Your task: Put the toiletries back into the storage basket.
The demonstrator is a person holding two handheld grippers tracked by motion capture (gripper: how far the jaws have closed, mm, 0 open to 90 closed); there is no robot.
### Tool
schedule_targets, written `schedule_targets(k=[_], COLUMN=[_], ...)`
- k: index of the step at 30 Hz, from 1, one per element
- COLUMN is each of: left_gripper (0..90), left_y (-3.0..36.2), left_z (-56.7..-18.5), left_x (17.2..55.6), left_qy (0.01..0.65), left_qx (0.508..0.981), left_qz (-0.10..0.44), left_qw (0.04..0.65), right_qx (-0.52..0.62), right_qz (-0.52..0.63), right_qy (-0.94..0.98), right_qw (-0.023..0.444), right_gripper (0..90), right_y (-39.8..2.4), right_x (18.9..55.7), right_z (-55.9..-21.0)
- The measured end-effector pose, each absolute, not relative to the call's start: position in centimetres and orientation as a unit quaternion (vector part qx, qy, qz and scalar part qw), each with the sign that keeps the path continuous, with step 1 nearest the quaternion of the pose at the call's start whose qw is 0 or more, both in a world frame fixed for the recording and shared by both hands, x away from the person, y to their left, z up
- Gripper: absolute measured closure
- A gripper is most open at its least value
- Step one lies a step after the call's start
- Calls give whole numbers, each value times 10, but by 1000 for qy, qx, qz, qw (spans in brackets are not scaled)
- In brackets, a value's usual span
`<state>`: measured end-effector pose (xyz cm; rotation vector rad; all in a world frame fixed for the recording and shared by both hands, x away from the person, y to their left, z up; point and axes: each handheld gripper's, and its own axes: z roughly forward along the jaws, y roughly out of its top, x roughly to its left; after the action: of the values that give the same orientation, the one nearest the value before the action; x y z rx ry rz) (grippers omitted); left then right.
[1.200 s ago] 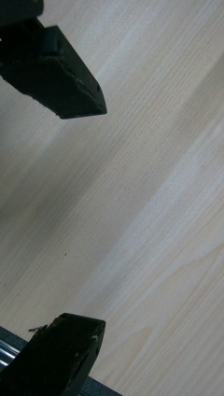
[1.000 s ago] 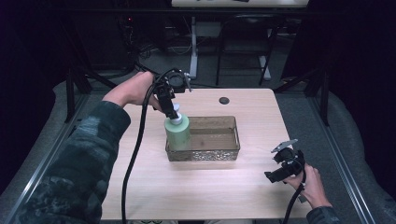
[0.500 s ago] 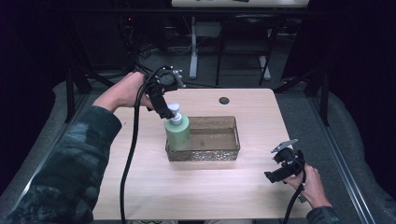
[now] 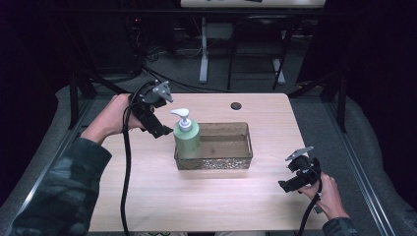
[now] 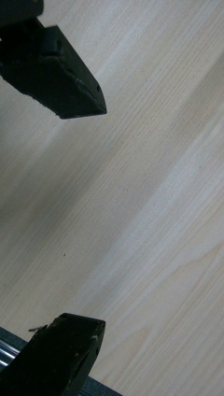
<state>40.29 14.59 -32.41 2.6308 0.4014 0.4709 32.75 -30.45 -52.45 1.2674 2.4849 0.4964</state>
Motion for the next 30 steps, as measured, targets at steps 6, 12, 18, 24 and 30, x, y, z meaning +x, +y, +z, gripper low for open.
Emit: schedule_targets(k=[6,12,18,24,30], left_gripper=[0,0,0,0,0], left_y=[168,188,202,214,226], left_z=[-347,-376,-416,-452,-488], left_x=[390,375,358,346,340], left_qy=[184,235,279,315,347], left_qx=[934,909,896,887,884], left_qz=[183,203,201,190,170], left_qw=[244,276,282,279,263], right_qx=[440,442,442,442,439], right_qz=[171,174,173,173,169], right_qy=[867,865,865,866,867], right_qw=[159,159,161,161,163], right_gripper=[0,0,0,0,0], right_y=[-305,-305,-304,-304,-304], right_x=[328,327,327,327,327], right_z=[-524,-523,-523,-523,-524])
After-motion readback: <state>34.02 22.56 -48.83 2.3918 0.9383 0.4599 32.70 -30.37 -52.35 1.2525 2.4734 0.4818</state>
